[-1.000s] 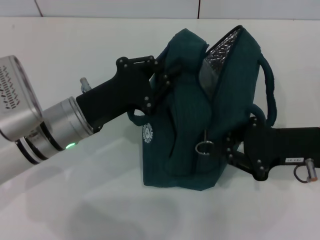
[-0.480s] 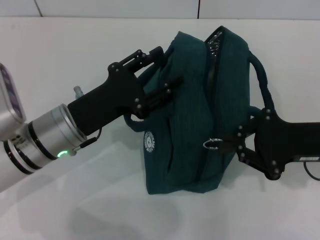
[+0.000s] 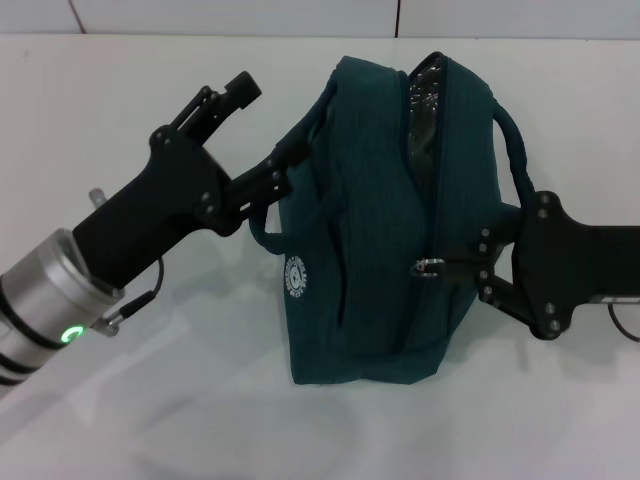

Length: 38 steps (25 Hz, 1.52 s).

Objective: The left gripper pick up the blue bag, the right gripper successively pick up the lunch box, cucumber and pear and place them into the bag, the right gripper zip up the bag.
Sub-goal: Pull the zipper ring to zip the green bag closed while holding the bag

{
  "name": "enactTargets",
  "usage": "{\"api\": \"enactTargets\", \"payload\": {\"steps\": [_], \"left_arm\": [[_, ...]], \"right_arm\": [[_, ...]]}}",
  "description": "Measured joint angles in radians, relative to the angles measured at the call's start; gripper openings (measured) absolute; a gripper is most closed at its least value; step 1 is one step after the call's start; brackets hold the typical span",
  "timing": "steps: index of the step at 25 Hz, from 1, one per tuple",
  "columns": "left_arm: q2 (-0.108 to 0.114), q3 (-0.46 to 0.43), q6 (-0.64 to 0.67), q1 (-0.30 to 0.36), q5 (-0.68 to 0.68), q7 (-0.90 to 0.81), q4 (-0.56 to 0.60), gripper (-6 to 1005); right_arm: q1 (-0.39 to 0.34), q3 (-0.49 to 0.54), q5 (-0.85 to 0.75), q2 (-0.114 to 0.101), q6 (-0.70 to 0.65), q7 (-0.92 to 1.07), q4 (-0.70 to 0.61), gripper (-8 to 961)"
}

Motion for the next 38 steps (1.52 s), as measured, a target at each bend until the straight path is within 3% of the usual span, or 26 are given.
{"api": "enactTargets", "payload": {"steps": [10, 17, 25, 38], "left_arm": [[-0.003, 0.005, 0.021, 0.093, 0.001, 0.005, -0.002, 895], [-0.002, 0.065, 0.029, 0.15, 0.009, 0.052, -0.004, 895], [0.001, 0.182, -0.001, 0.146, 0.01, 0.073, -0.004, 894], [-0.004, 0.179, -0.088, 0.114, -0.017, 0.068, -0.004, 895]], "right_arm": [[0.018, 0.018, 0.065, 0.002, 0.022, -0.104, 0.014, 18], [0.059, 0.009, 0.118, 0.01, 0.052, -0.179, 0.064, 18], [0.152, 0.0, 0.136, 0.015, 0.064, -0.194, 0.147, 18], [0.196, -0.077, 0.199, 0.015, 0.088, -0.206, 0.207, 19]]}}
